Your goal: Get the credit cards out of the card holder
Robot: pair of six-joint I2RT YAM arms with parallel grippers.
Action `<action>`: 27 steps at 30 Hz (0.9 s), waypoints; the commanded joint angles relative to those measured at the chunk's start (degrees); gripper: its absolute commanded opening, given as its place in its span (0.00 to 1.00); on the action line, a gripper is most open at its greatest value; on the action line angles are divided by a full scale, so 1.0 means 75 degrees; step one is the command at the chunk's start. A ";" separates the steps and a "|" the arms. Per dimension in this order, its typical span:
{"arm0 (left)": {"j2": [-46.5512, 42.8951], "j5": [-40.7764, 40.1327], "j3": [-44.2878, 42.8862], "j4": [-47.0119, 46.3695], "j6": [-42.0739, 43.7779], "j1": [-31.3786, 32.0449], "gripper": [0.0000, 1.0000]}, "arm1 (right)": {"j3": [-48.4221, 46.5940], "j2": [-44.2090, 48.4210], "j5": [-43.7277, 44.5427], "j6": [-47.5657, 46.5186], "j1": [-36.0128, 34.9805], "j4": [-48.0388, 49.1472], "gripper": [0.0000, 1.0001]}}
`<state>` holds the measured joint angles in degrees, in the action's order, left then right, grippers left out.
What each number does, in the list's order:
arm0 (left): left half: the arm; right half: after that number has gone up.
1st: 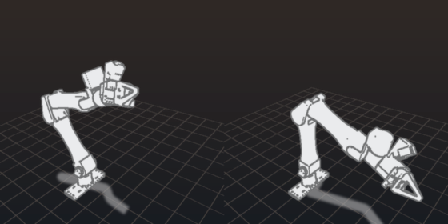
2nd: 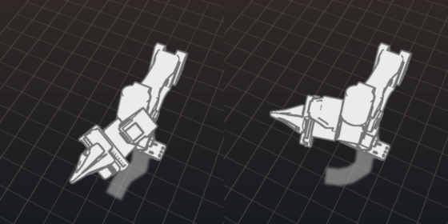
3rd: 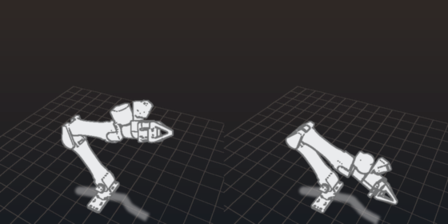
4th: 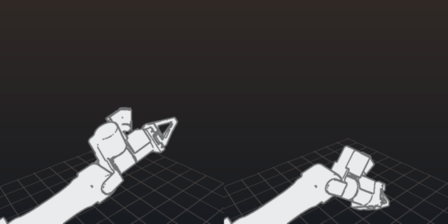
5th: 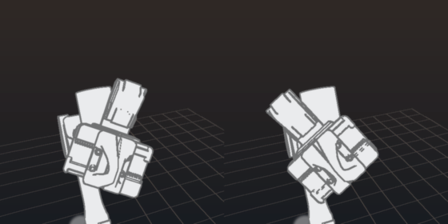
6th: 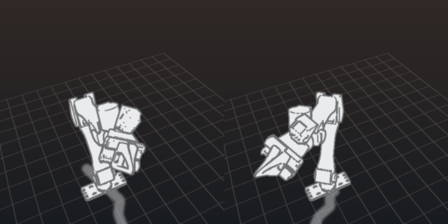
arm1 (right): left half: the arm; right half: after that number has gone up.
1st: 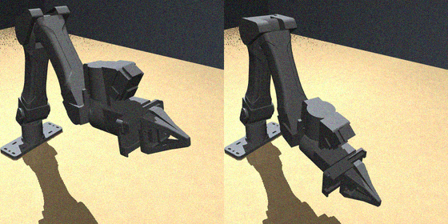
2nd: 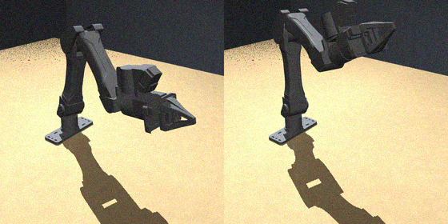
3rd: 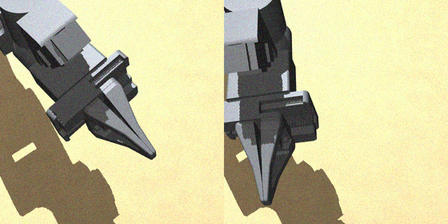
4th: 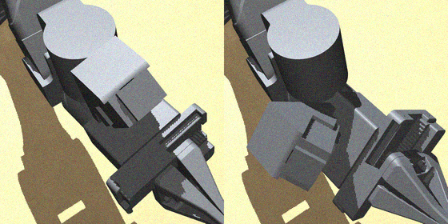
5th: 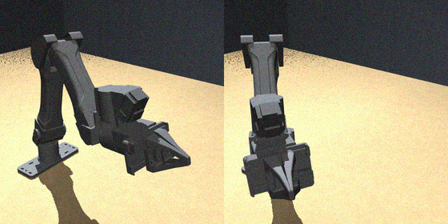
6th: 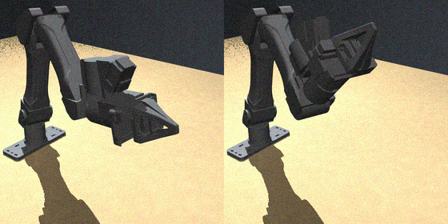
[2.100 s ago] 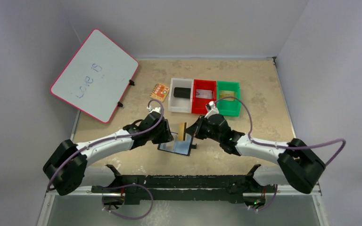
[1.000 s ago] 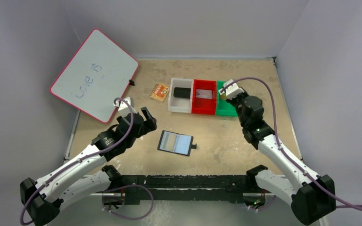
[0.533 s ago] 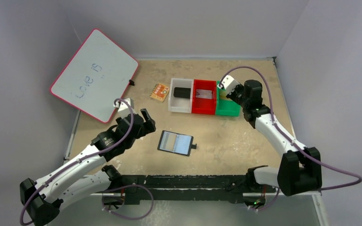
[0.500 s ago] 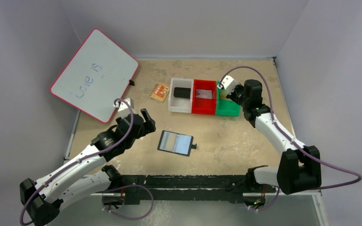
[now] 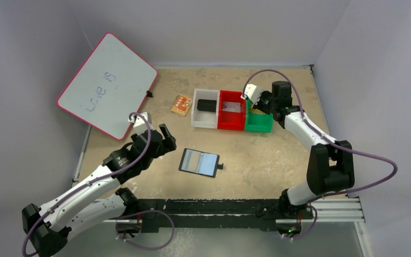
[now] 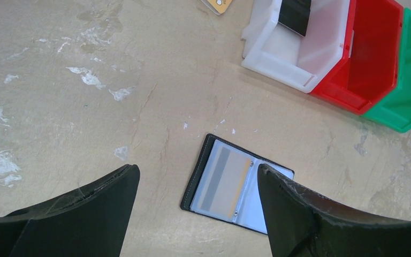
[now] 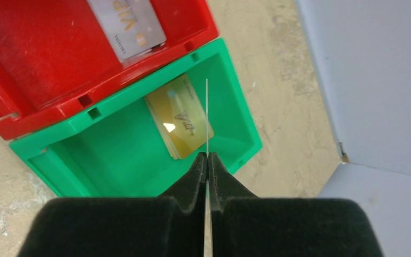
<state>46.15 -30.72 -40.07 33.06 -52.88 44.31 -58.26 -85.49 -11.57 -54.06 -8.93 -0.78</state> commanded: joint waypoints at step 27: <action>-0.0223 -0.0413 -0.0234 0.0143 0.0289 0.0001 0.81 | -0.0529 -0.1870 0.0230 -0.1614 0.0054 0.0827 0.01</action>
<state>45.39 -31.81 -40.07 34.11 -51.83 44.31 -58.81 -99.29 -9.91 -63.68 -8.86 3.77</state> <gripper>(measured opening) 0.812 0.005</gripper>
